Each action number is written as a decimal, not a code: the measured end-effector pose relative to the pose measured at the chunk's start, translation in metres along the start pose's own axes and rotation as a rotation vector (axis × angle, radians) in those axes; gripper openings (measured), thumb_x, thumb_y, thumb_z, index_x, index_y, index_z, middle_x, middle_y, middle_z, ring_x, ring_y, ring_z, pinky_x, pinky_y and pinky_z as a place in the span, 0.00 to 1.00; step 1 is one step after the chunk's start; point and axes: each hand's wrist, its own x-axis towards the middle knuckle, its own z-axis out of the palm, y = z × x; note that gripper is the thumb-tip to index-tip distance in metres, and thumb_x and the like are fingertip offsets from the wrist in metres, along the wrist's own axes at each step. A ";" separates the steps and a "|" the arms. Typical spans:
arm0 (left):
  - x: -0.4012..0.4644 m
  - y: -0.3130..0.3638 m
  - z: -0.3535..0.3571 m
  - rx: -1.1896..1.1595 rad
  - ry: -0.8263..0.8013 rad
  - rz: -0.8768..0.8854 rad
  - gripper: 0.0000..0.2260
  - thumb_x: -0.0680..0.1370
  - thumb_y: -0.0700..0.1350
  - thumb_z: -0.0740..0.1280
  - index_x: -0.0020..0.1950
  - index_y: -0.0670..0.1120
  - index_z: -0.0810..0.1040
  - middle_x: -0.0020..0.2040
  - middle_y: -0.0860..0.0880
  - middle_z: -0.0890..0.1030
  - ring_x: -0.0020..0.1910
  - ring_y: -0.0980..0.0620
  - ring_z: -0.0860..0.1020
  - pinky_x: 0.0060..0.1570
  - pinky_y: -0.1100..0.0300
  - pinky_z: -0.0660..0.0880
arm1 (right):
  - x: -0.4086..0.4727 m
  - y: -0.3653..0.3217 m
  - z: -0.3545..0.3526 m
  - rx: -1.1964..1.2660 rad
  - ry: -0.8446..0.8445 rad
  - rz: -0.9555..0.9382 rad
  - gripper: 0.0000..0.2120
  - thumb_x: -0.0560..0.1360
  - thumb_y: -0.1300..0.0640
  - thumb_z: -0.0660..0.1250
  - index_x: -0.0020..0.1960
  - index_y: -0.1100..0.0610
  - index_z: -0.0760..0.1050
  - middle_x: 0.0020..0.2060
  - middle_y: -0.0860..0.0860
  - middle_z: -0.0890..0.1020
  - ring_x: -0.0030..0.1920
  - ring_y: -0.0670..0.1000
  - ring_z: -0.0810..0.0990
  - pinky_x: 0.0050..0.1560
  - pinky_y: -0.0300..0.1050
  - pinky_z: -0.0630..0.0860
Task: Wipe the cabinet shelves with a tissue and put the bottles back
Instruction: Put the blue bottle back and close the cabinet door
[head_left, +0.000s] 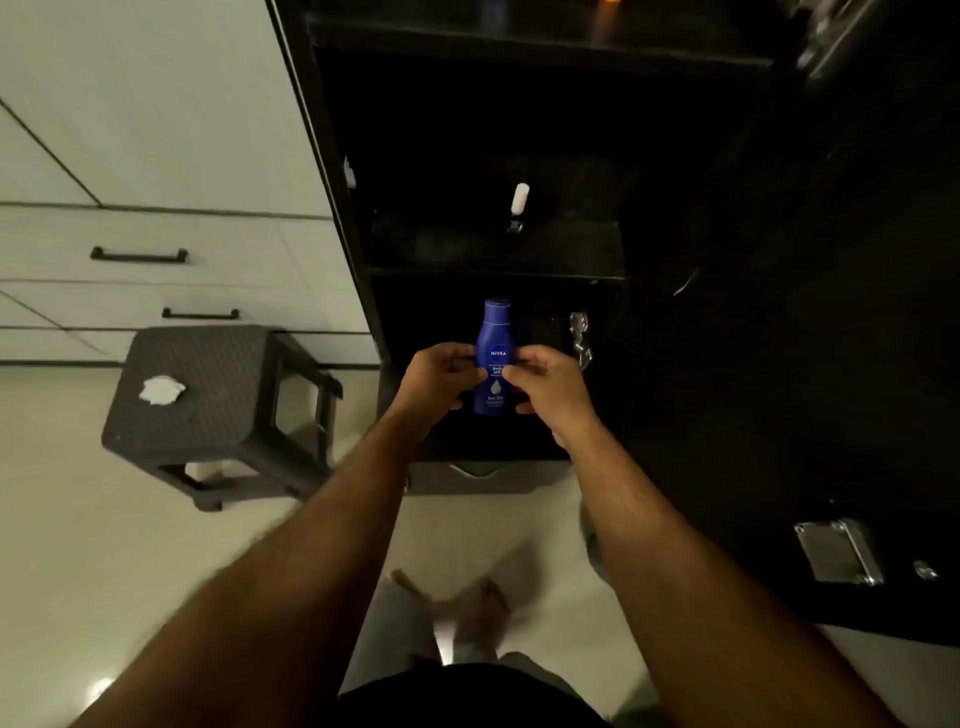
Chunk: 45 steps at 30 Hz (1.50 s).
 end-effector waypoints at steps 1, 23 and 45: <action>0.000 -0.010 0.003 0.008 0.005 -0.002 0.14 0.78 0.40 0.69 0.63 0.43 0.75 0.52 0.49 0.81 0.48 0.54 0.80 0.42 0.59 0.77 | 0.001 0.010 0.003 0.000 0.002 0.009 0.08 0.76 0.60 0.69 0.48 0.46 0.76 0.45 0.45 0.82 0.45 0.45 0.82 0.33 0.41 0.78; 0.159 -0.136 0.042 0.433 0.232 0.229 0.17 0.79 0.42 0.66 0.69 0.49 0.73 0.64 0.50 0.78 0.62 0.54 0.76 0.58 0.66 0.67 | 0.158 0.146 0.051 0.014 0.266 -0.164 0.10 0.74 0.67 0.70 0.50 0.54 0.80 0.45 0.50 0.85 0.46 0.48 0.84 0.50 0.52 0.82; 0.251 -0.116 0.046 0.318 0.359 0.219 0.19 0.77 0.43 0.70 0.68 0.47 0.75 0.63 0.50 0.79 0.61 0.54 0.77 0.64 0.55 0.73 | 0.248 0.125 0.035 -0.171 0.269 -0.285 0.10 0.75 0.62 0.71 0.56 0.58 0.80 0.46 0.49 0.84 0.45 0.46 0.84 0.48 0.53 0.82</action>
